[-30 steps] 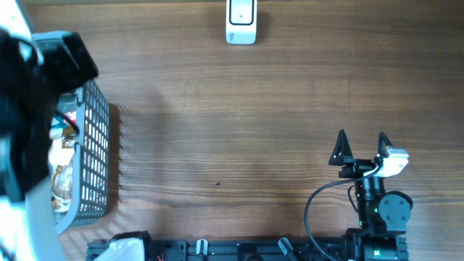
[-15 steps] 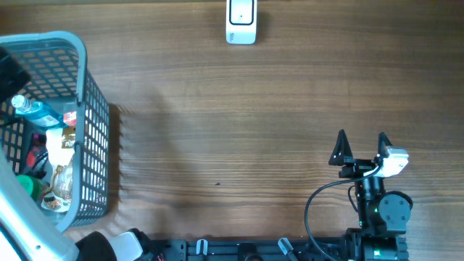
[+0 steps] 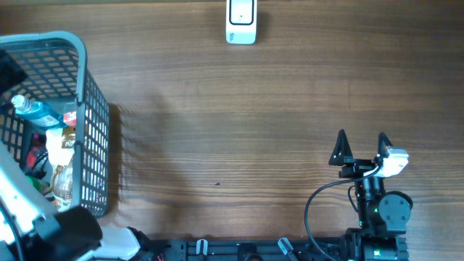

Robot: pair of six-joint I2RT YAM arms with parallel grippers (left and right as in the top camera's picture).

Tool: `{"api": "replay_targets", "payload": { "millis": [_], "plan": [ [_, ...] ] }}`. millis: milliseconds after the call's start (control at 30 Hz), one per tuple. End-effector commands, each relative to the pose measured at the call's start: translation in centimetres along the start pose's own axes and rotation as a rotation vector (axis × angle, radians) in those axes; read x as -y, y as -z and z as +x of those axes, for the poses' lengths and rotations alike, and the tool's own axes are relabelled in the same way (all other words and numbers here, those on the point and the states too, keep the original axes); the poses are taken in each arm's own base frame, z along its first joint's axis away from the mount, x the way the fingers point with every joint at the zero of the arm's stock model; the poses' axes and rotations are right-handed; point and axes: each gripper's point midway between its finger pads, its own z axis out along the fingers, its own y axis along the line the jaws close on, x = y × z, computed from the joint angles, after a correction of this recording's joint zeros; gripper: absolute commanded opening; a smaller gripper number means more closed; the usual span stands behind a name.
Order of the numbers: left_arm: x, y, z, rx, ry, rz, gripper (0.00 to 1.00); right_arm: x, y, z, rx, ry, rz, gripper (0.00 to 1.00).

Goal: Scan the item barcode
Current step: 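Lower the left gripper into the basket toward the blue mouthwash bottle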

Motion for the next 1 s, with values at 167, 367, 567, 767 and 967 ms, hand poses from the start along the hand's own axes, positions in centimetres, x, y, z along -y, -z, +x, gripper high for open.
{"api": "replay_targets", "payload": {
  "millis": [167,367,567,767,967],
  "plan": [
    [1.6,-5.4,2.9,-0.183,-0.257,0.108,1.0,-0.2,0.0,-0.1,0.005,0.015,-0.012,1.0],
    [1.1,-6.8,3.4,-0.22,-0.288,0.085,1.0,-0.2,0.0,-0.1,0.005,0.015,-0.012,1.0],
    [-0.1,-8.9,3.9,-0.267,-0.28,0.062,1.0,-0.2,0.0,-0.1,0.005,0.015,-0.012,1.0],
    [-0.7,-11.4,4.7,-0.318,-0.264,0.059,1.0,-0.2,0.0,-0.1,0.005,0.015,-0.012,1.0],
    [-0.6,-13.0,5.1,-0.339,-0.263,0.066,1.0,-0.2,0.0,-0.1,0.005,0.015,-0.012,1.0]
  ]
}}
